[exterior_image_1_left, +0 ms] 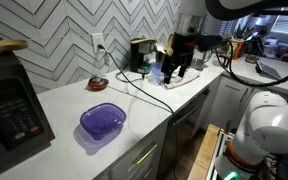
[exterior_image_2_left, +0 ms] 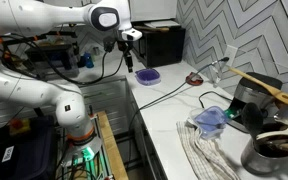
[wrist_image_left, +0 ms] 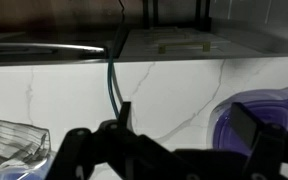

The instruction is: Use the towel on the counter top to wipe the counter top

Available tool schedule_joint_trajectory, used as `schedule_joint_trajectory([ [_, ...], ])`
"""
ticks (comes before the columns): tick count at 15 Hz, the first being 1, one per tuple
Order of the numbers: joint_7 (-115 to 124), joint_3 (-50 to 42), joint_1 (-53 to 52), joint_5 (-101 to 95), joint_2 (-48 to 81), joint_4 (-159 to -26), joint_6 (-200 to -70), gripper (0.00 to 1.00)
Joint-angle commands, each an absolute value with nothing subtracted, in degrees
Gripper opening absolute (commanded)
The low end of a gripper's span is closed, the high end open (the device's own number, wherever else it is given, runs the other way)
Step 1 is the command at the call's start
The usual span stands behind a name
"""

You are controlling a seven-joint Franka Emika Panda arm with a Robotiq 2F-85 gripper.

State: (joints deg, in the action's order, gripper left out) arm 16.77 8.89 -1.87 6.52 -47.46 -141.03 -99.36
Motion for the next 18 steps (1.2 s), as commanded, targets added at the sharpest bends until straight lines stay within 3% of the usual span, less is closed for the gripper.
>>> schedule_joint_trajectory([
  [1,16.61,9.06,-1.58,6.64,-47.41,-140.85,-99.17,1.0],
  [7,16.61,9.06,-1.58,6.64,-47.41,-140.85,-99.17,1.0],
  [18,37.95,4.67,14.05,-1.6,-15.56,-128.97,-118.88,1.0],
])
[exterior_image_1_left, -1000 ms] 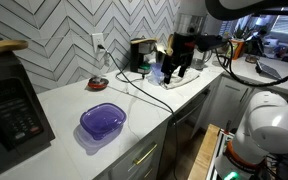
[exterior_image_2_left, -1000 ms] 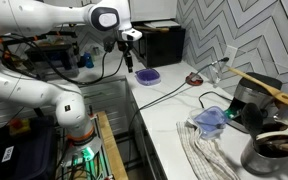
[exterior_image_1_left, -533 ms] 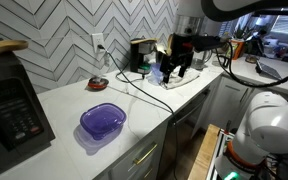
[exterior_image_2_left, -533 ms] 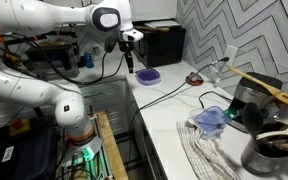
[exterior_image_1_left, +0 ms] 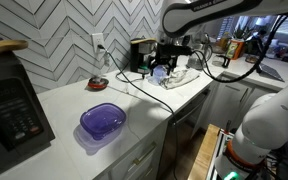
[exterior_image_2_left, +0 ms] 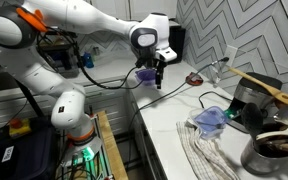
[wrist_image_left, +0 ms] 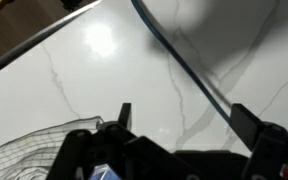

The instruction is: Use the towel on the counter top to wipe the counter top

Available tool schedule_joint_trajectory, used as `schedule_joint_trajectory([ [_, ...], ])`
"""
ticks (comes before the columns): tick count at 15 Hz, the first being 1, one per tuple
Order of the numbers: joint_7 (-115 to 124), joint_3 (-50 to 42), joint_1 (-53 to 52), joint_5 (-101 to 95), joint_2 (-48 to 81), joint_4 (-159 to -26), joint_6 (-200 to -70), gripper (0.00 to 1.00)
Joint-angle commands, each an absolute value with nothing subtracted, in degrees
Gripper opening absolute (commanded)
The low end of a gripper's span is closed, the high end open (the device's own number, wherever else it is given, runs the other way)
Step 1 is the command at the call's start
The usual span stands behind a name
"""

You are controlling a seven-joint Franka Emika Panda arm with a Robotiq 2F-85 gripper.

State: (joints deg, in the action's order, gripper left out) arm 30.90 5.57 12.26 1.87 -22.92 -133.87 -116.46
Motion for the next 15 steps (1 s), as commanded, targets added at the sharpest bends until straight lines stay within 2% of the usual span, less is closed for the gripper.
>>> schedule_joint_trajectory([
  [1,40.57,3.91,14.57,-3.29,-13.32,-127.68,-119.81,1.0],
  [10,51.0,-7.08,15.08,-7.63,-3.26,-124.1,-118.79,1.0],
  [15,49.05,-7.49,13.24,-6.74,-4.06,-124.22,-119.43,1.0],
])
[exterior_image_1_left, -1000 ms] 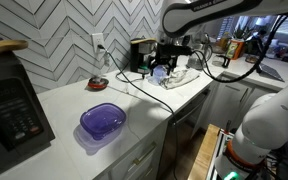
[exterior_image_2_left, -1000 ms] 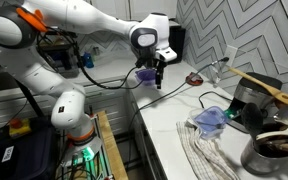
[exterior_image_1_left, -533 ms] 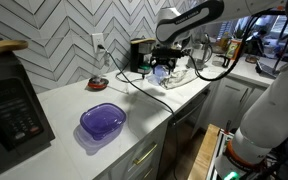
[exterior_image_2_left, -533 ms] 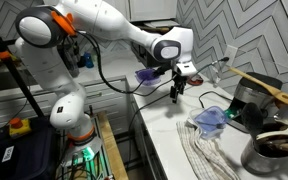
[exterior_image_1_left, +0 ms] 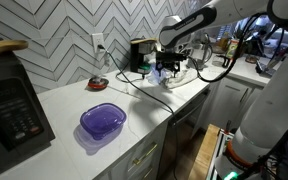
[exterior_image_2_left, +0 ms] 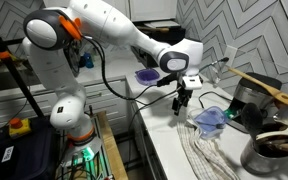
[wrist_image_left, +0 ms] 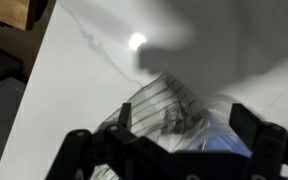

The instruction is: Use the towel on the counter top to wipe the counter top

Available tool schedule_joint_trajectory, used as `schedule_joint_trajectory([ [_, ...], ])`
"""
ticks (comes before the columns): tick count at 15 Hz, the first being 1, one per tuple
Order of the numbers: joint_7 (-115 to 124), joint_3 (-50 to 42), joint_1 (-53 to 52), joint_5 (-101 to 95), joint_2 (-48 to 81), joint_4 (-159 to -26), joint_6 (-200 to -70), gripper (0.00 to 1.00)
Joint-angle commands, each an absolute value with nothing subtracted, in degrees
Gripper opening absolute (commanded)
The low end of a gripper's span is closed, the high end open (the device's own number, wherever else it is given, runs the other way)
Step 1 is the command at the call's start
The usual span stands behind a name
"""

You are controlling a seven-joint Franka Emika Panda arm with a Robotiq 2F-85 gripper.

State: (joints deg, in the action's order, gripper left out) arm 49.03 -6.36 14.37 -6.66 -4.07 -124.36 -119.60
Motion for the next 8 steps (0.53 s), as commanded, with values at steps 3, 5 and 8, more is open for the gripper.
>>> schedule_joint_trajectory([
  [3,49.56,-7.99,13.53,-6.61,-1.63,-122.02,-117.97,1.0],
  [5,46.41,-9.75,14.53,-6.49,0.26,-120.9,-120.14,1.0],
  [8,38.23,-13.11,16.04,-6.63,2.36,-119.69,-124.82,1.0],
])
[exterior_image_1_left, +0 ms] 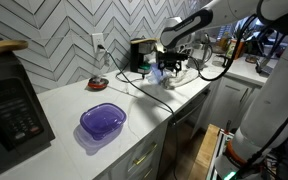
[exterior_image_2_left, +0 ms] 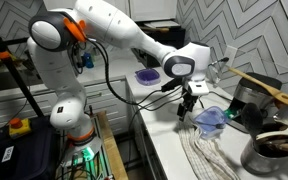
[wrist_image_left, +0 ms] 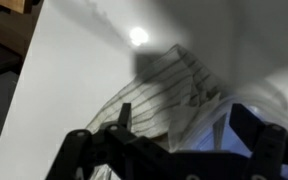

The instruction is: Use the towel on the counter top to wipe the counter top

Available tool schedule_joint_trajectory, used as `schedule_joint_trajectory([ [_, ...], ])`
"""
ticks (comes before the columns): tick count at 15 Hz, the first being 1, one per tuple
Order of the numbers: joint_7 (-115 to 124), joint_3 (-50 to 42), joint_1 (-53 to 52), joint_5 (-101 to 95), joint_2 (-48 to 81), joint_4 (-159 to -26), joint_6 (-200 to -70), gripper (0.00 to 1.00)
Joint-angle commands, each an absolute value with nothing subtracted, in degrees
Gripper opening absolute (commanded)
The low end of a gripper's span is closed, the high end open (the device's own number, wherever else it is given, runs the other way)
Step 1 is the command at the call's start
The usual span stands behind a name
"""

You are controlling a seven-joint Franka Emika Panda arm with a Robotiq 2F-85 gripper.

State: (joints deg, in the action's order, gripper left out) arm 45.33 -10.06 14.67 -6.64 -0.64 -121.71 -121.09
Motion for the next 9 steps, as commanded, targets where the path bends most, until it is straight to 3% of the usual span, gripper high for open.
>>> schedule_joint_trajectory([
  [1,35.57,-14.33,16.67,-6.4,3.17,-119.29,-126.66,1.0],
  [9,22.48,-20.13,20.8,2.18,11.13,-114.97,-130.53,1.0],
])
